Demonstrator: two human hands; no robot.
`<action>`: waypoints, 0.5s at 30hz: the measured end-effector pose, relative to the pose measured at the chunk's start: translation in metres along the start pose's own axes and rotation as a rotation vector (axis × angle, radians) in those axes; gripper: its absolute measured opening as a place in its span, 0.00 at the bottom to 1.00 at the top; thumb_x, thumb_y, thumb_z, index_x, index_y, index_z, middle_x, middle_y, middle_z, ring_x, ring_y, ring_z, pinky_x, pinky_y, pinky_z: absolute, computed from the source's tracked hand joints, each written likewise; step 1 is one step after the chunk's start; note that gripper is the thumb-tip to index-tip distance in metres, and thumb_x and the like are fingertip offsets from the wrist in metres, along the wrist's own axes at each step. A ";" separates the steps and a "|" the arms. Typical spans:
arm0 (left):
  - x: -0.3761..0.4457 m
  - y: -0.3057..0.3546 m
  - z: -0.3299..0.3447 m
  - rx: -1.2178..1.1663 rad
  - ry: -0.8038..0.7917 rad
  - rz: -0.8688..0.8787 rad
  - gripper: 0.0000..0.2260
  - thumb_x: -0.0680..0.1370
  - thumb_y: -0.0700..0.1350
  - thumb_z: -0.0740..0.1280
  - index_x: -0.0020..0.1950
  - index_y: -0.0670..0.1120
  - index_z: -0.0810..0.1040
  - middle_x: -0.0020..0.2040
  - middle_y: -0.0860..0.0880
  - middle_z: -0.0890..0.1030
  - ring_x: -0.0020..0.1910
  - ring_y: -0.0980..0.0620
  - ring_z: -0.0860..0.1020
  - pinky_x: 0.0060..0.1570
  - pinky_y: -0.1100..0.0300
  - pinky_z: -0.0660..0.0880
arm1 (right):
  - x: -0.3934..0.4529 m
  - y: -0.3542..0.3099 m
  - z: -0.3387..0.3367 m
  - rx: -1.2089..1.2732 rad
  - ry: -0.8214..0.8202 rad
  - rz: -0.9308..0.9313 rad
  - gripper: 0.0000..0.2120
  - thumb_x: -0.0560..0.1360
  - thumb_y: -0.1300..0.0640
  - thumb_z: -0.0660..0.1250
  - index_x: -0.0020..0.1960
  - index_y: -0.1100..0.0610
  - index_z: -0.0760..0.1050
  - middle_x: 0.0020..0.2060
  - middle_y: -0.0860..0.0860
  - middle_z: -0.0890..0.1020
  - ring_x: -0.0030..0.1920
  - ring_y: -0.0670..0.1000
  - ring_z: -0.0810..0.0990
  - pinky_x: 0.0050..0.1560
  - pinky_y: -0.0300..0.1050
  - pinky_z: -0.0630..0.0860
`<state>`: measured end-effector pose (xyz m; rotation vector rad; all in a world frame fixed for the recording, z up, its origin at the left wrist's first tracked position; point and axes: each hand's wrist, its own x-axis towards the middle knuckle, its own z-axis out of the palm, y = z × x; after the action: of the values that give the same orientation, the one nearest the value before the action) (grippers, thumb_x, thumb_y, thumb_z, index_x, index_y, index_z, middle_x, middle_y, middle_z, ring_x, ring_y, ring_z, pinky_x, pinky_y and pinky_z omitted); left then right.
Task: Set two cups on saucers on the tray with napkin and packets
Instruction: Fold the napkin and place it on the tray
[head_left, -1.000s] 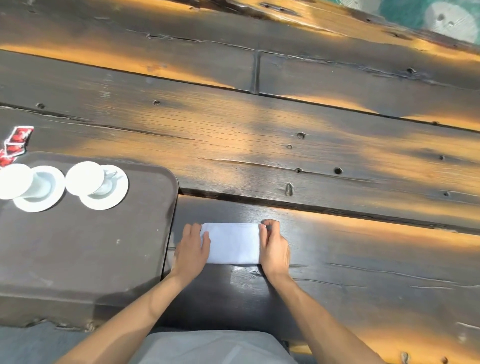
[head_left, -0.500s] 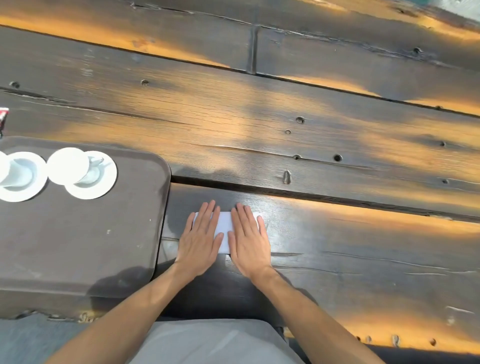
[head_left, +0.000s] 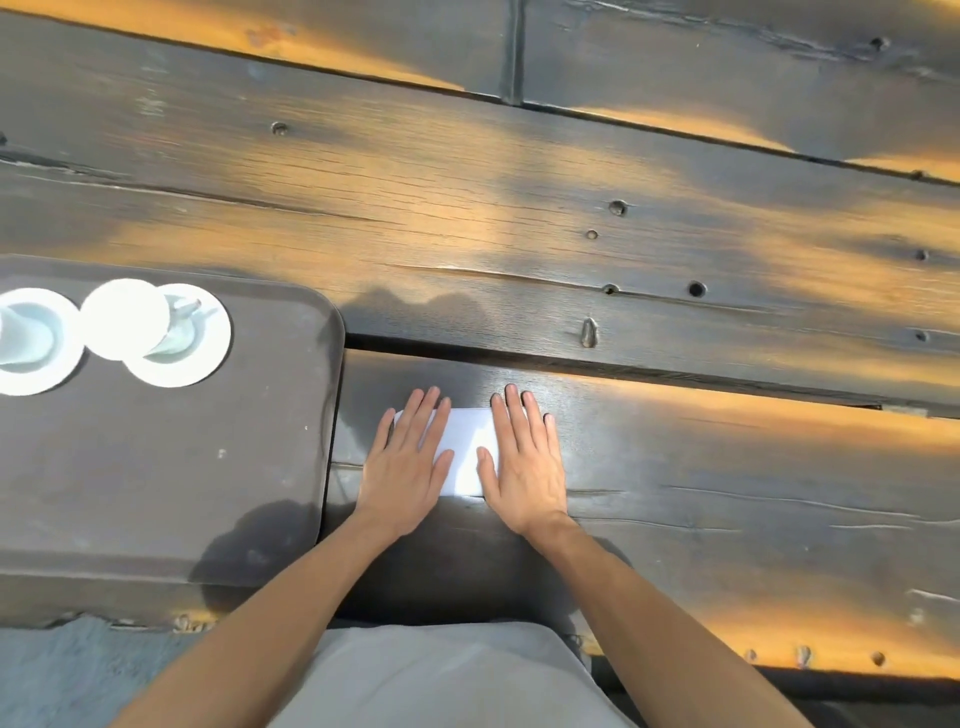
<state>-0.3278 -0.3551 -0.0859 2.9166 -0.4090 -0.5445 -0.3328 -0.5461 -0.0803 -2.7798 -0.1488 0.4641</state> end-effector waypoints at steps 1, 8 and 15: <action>-0.003 0.000 -0.004 -0.034 0.016 0.008 0.28 0.84 0.55 0.51 0.82 0.46 0.52 0.83 0.45 0.51 0.82 0.46 0.47 0.79 0.45 0.52 | -0.001 -0.003 -0.003 0.040 0.007 -0.001 0.32 0.82 0.45 0.54 0.83 0.55 0.52 0.83 0.52 0.51 0.83 0.53 0.43 0.81 0.58 0.48; -0.024 0.005 -0.046 -0.766 0.110 -0.624 0.26 0.80 0.45 0.66 0.75 0.40 0.63 0.71 0.40 0.69 0.65 0.43 0.74 0.60 0.53 0.75 | -0.032 0.000 -0.030 0.674 0.217 0.651 0.24 0.78 0.58 0.66 0.71 0.61 0.66 0.61 0.58 0.74 0.64 0.59 0.73 0.66 0.56 0.71; -0.019 0.016 -0.057 -0.891 -0.033 -0.802 0.12 0.78 0.46 0.68 0.51 0.37 0.76 0.47 0.45 0.79 0.47 0.43 0.79 0.40 0.55 0.73 | -0.028 -0.008 -0.042 0.988 0.036 0.878 0.16 0.74 0.50 0.71 0.54 0.55 0.70 0.39 0.52 0.80 0.36 0.52 0.79 0.37 0.46 0.75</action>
<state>-0.3272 -0.3593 -0.0236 2.0765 0.8335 -0.6320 -0.3458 -0.5548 -0.0314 -1.7327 1.0435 0.4840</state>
